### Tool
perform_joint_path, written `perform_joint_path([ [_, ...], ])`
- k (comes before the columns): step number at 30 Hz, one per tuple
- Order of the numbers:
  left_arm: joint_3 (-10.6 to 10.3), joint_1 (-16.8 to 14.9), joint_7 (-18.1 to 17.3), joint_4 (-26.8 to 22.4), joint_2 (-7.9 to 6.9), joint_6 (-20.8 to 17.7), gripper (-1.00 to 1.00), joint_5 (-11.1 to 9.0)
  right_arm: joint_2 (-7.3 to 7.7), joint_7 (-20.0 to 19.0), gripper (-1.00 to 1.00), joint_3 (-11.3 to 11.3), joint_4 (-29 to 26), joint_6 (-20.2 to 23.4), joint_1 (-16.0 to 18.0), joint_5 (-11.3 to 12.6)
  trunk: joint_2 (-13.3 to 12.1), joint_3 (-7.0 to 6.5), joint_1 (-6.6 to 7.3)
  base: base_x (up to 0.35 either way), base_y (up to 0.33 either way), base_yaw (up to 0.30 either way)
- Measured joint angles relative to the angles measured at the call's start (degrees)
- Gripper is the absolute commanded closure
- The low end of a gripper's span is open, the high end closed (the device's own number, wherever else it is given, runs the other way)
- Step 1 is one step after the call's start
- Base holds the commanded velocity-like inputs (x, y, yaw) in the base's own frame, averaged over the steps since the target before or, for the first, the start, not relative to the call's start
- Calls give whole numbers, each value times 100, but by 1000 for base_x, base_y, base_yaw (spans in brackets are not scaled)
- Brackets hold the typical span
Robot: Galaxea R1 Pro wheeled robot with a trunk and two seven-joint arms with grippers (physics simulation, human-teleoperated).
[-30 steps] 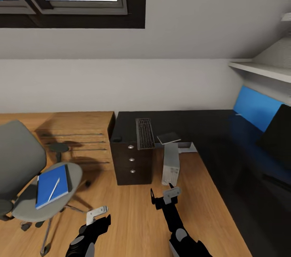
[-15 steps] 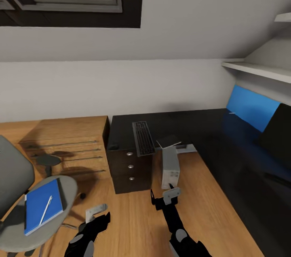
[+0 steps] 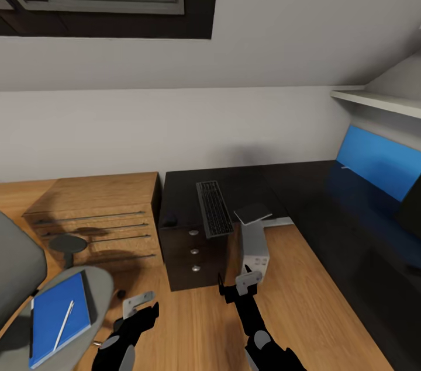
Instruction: In the bedroom, organize the workspace by keeping the computer under the desk, ensuring the monitor is on the desk, placing the keyboard on the desk next to the monitor, placing the mouse on the desk next to the keyboard, moving the folder from the swivel chair onto the desk next to the mouse, stacking the notebook on top of the folder with the pen on top of the notebook, and positioning the swivel chair next to the desk.
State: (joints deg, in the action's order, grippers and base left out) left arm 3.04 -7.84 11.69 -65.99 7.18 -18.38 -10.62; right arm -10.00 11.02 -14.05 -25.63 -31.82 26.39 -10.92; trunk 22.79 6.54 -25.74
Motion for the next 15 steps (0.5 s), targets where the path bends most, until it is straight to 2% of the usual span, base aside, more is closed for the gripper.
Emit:
perform_joint_path([
  [10, 0, 0, -16, -640, 24, -20, -100, -22, 0, 15, -100, -7, -22, -36, 0, -16, 0, 0, -1, 21, 1, 0],
  [15, 10, 2, -13, -802, 25, -25, -100, -239, 0, 54, -100, 1, -15, -351, 0, -3, 159, 72, -89, 1, 0, 0],
])
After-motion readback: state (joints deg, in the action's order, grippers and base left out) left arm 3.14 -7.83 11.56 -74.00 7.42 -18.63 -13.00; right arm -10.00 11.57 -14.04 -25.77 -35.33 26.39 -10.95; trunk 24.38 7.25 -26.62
